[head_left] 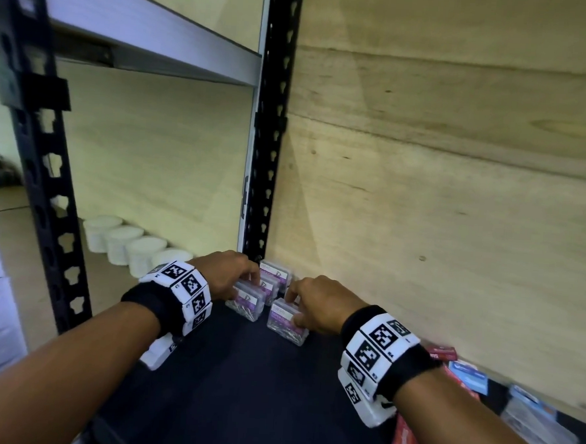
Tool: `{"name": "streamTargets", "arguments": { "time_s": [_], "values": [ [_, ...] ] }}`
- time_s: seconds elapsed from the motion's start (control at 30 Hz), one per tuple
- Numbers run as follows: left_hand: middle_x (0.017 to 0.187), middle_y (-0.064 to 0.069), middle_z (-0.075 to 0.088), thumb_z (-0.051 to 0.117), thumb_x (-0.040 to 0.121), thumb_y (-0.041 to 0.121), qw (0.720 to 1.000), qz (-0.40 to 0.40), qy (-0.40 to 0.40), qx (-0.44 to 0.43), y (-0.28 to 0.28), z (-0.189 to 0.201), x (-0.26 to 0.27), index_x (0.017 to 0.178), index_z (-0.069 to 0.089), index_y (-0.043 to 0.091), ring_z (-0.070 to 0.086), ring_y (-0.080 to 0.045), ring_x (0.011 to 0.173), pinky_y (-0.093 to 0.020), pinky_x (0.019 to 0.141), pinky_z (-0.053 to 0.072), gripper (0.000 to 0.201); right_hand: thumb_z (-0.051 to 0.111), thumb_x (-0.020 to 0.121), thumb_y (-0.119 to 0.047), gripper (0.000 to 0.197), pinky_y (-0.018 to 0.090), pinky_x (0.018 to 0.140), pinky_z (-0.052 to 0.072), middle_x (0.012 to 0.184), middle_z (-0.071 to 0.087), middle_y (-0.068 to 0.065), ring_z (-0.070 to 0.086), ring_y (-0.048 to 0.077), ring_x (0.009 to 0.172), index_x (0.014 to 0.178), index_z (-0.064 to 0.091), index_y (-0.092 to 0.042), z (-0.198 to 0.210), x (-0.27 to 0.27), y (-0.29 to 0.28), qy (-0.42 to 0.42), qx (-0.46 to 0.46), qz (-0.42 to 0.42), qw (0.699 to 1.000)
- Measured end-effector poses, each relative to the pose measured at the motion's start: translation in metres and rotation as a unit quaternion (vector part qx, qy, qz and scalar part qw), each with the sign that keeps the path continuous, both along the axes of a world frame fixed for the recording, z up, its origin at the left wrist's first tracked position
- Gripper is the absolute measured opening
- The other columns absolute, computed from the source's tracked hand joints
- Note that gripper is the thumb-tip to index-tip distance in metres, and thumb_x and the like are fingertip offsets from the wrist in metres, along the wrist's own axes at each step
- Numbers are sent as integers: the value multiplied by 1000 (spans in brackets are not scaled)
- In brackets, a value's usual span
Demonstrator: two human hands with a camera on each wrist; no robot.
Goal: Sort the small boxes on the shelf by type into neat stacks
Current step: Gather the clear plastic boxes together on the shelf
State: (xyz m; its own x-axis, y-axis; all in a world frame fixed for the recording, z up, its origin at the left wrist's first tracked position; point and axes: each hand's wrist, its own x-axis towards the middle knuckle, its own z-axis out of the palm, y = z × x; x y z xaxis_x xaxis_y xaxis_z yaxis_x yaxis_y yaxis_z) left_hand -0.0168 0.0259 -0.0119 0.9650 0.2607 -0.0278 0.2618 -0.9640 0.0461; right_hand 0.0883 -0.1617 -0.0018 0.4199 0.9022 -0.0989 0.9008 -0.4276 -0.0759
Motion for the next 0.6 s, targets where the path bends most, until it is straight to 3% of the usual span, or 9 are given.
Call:
{"name": "streamTargets", "arguments": {
  "time_s": [0.17,0.33,0.6],
  "values": [
    [129,5,53,73,85,19,1000,0,-9,2,-5,11,-7,124,57,30,47,-8,96,-23,82,40,43,73,86,-33,40,29,71,44,113,66,1,57,17,88,122,61,-22,2,-1,-5,-10,14,0,1000],
    [126,6,53,73,86,25,1000,-11,-20,18,-20,32,-13,122,58,29,54,-13,106,-25,83,43,39,74,83,-44,43,33,81,53,111,66,-2,63,18,95,119,62,-25,15,2,-24,4,35,-20,999],
    [118,7,55,73,85,34,998,-59,-21,24,-82,55,-7,118,61,32,53,-12,103,-31,86,48,36,76,81,-45,44,36,83,53,105,69,-4,65,17,90,118,62,-26,40,15,-98,-3,18,-83,996]
  ]
}}
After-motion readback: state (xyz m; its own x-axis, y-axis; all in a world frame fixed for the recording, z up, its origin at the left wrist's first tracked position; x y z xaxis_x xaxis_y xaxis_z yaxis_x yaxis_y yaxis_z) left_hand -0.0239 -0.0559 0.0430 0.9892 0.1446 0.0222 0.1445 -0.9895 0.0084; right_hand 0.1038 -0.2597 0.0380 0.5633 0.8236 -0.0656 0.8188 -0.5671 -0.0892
